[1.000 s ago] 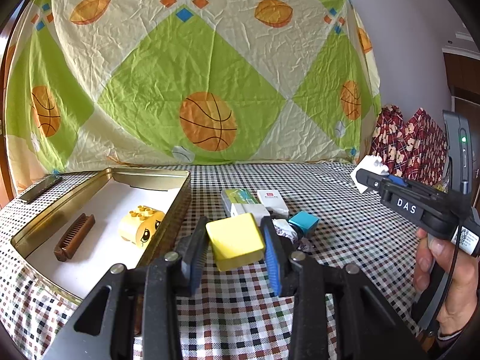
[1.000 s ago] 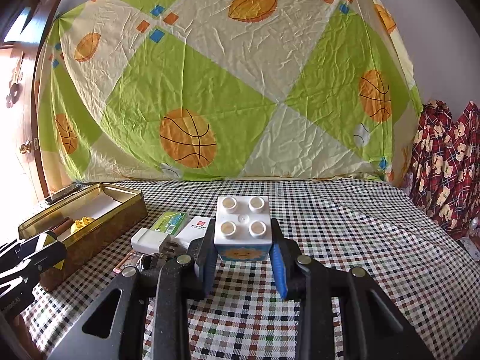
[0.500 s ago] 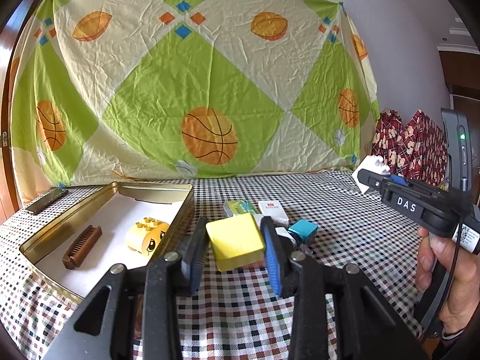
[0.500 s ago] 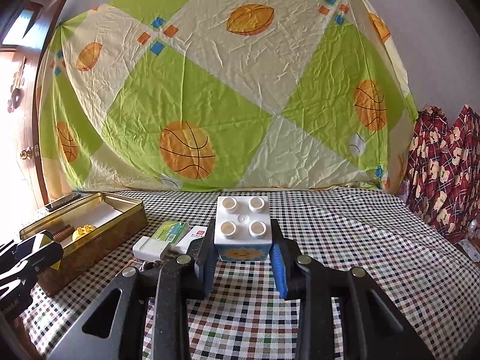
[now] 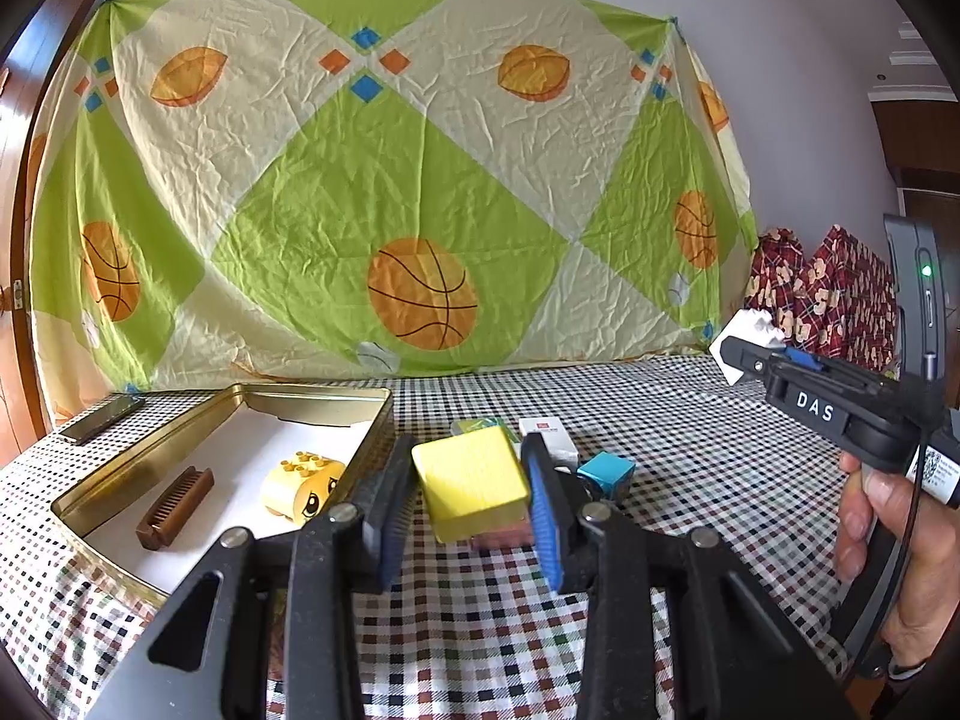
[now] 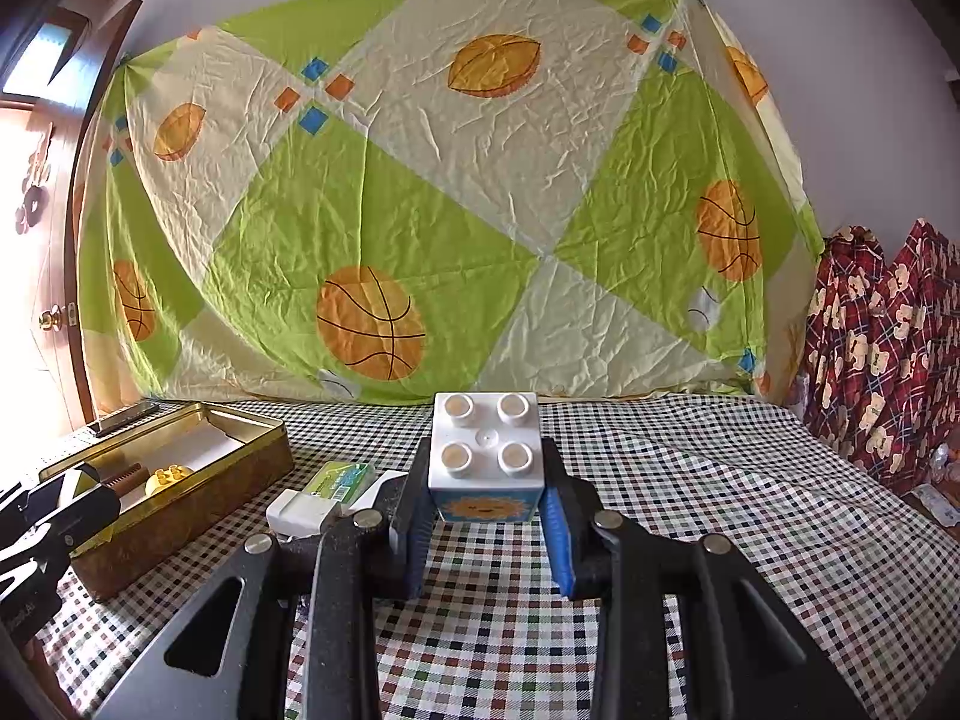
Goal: Organize rigid objects
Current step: 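Lift the yellow cube with the left tool while the right tool lifts the white brick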
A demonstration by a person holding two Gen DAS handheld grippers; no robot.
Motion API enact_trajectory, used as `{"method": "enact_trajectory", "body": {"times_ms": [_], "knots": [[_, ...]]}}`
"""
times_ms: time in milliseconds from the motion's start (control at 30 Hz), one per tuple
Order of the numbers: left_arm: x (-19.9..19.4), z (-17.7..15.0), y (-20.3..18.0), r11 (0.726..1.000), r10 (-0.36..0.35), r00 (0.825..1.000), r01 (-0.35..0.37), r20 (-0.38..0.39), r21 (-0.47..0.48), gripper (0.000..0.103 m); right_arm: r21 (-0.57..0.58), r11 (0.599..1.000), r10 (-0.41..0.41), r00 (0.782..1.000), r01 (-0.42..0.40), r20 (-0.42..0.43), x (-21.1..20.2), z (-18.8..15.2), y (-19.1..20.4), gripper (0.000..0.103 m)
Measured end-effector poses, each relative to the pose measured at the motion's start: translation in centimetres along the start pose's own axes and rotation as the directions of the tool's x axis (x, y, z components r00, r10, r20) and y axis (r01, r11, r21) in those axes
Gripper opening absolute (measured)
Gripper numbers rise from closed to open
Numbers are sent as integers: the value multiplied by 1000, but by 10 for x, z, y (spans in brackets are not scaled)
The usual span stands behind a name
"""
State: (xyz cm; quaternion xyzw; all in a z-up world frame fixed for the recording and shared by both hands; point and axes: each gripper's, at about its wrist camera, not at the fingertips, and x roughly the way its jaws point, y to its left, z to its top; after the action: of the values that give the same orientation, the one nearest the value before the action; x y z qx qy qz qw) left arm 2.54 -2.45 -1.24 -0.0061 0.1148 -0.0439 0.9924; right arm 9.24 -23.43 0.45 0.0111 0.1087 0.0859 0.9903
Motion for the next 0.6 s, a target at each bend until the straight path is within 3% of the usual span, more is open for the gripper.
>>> {"method": "enact_trajectory", "body": {"times_ms": [600], "knots": [[-8, 0, 9, 1000, 27, 999, -27, 23, -9, 34, -4, 999, 37, 999, -37, 28, -6, -1, 20, 34]]}}
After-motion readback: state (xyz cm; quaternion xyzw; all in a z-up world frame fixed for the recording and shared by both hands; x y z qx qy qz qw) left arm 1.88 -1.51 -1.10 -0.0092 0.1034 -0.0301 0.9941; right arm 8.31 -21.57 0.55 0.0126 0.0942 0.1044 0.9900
